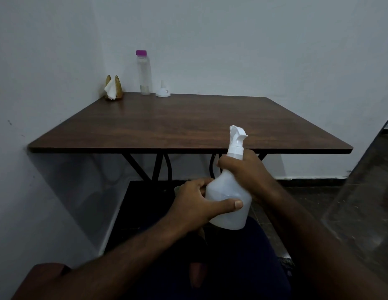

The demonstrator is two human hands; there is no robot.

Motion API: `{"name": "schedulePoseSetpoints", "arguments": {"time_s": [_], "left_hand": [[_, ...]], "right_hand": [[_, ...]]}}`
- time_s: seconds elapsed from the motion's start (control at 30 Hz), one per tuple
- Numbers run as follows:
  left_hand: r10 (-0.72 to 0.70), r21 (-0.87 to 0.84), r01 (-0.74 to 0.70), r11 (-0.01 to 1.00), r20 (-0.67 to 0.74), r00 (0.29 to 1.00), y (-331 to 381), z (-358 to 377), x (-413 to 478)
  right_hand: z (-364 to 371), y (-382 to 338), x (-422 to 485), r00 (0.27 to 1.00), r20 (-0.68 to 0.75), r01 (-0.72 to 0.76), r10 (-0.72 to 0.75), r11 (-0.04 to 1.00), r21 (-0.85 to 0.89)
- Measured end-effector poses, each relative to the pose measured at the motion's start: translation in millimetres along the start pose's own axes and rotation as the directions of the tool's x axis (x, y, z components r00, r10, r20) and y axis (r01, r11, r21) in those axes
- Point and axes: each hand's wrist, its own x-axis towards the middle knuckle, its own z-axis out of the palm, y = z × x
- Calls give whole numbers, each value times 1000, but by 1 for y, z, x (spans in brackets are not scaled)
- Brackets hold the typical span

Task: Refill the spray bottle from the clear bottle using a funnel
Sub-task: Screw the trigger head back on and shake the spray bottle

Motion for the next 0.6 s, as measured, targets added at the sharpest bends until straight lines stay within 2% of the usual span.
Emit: {"name": "schedulePoseSetpoints", "arguments": {"time_s": [0.13,0.27,0.4,0.6], "left_hand": [[-1,-12,1,1000,2,1000,2,-1,1],[-20,-30,20,999,0,1000,2,-2,2],[-12,3,12,1000,-6,1000,-1,2,0],[-7,-7,7,1000,-8,1000,0,0,1]], "right_hand": [[-1,-2,1,1000,5,26,-26,999,48],[0,-2,1,998,64,-22,17,997,77],[-1,-2,0,1000,7,-8,8,1000,3],[3,-2,-1,1000,-7,24,-24,999,33]]}}
